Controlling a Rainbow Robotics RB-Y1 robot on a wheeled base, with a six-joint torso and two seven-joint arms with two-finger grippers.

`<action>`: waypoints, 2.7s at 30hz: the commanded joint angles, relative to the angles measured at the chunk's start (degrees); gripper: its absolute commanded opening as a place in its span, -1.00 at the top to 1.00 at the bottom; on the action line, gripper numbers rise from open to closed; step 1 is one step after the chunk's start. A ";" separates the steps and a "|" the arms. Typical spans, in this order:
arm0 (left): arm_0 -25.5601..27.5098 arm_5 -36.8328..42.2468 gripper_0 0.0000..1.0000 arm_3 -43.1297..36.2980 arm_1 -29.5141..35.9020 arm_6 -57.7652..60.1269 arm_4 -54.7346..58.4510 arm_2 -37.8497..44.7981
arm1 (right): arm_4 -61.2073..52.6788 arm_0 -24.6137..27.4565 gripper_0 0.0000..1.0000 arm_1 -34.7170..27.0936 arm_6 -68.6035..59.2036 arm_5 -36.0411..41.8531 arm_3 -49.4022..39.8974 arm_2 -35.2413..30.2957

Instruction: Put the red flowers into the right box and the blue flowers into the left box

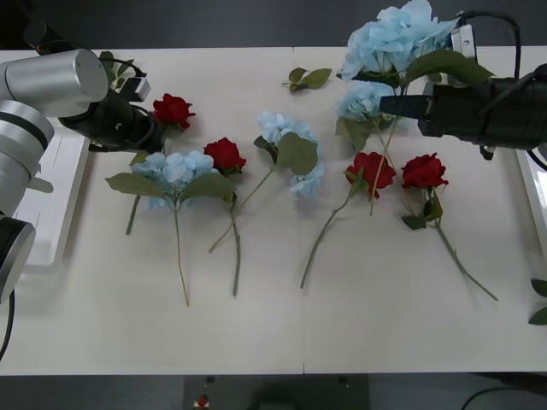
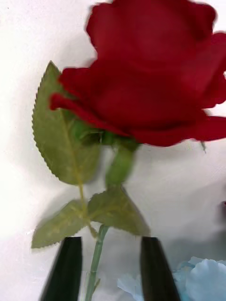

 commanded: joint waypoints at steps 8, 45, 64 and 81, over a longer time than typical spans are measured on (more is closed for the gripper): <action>-2.52 0.20 -1.00 -1.70 2.87 -12.46 7.45 5.21 | -2.78 -1.60 1.00 8.61 2.05 1.85 -1.00 -5.84; -2.52 37.02 -1.00 -1.70 5.51 -38.04 55.44 10.04 | 3.73 -5.30 1.00 24.78 4.51 -5.09 -2.05 -9.53; -2.52 33.77 -1.00 -3.28 -3.10 -40.76 62.82 2.75 | 3.73 -5.30 1.00 25.58 4.95 -5.09 -2.05 -9.09; -2.52 28.23 1.00 -4.34 -6.00 -41.46 60.45 0.02 | 2.85 -5.30 1.00 25.58 4.95 -5.18 -2.05 -9.09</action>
